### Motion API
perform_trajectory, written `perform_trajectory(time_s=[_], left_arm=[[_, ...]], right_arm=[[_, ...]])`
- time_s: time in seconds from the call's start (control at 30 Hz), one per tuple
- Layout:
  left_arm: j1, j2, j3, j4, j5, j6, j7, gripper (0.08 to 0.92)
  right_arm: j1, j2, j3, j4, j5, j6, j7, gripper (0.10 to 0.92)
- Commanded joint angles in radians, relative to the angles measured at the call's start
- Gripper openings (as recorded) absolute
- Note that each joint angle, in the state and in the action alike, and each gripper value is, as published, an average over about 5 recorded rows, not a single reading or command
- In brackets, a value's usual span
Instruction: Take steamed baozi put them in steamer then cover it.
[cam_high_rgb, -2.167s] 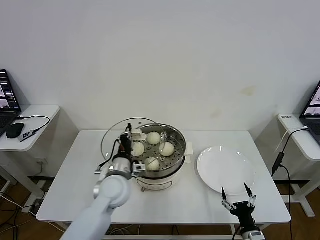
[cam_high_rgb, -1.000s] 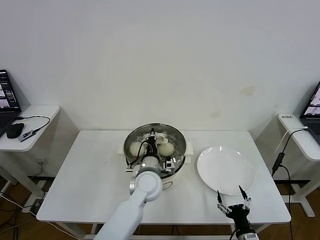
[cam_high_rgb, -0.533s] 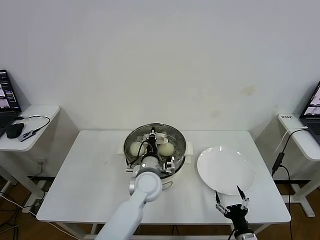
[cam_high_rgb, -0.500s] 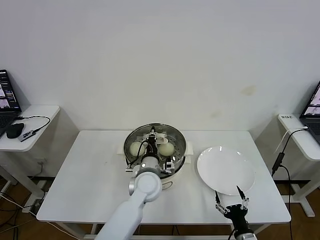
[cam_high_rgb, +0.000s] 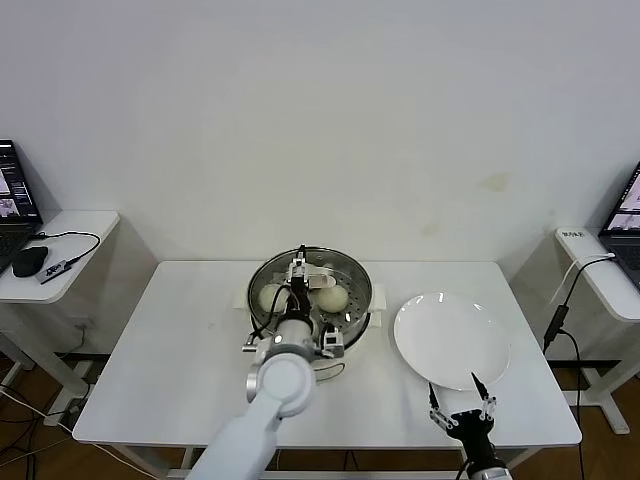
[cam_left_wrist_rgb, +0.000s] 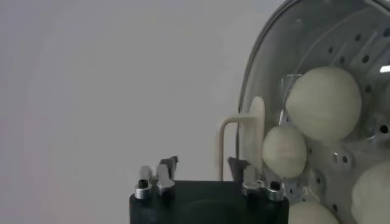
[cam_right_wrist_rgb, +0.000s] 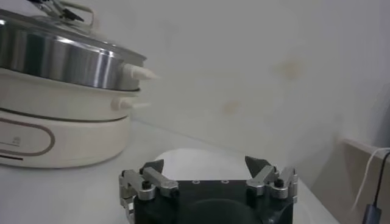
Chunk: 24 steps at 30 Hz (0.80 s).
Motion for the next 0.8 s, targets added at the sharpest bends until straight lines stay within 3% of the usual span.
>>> perform_trajectory(time_s=[0.03, 0.17, 0.3, 0.43, 0.53, 0.8], left_arm=[[0.191, 0.082, -0.031, -0.287, -0.088, -0.031, -0.045, 0.761], [0.342, 0.134, -0.107, -0.451, -0.249, -0.079, -0.138, 0.817], [0.578, 0.163, -0.279, -0.553, -0.541, -0.205, -0.299, 0.822], [0.720, 0.184, -0.523, -0.514, -1.056, -0.451, -0.426, 0.823], [0.785, 0.165, -0.620, -0.447, -1.334, -0.578, -0.500, 0.823], [0.930, 0.121, -0.651, -0.373, -1.657, -0.675, -0.580, 0.823]], right_arm=[[-0.003, -0.002, 0.002, -0.001, 0.001, 0.001, 0.000, 0.823], [-0.011, -0.019, 0.011, -0.002, 0.013, 0.005, -0.001, 0.823], [-0.023, -0.049, 0.024, 0.004, 0.046, 0.012, -0.003, 0.823], [-0.019, -0.048, 0.014, 0.005, 0.057, 0.009, -0.001, 0.823], [-0.022, -0.048, 0.001, 0.001, 0.058, 0.007, 0.000, 0.823], [-0.076, -0.113, -0.022, 0.025, 0.123, -0.012, 0.001, 0.823]])
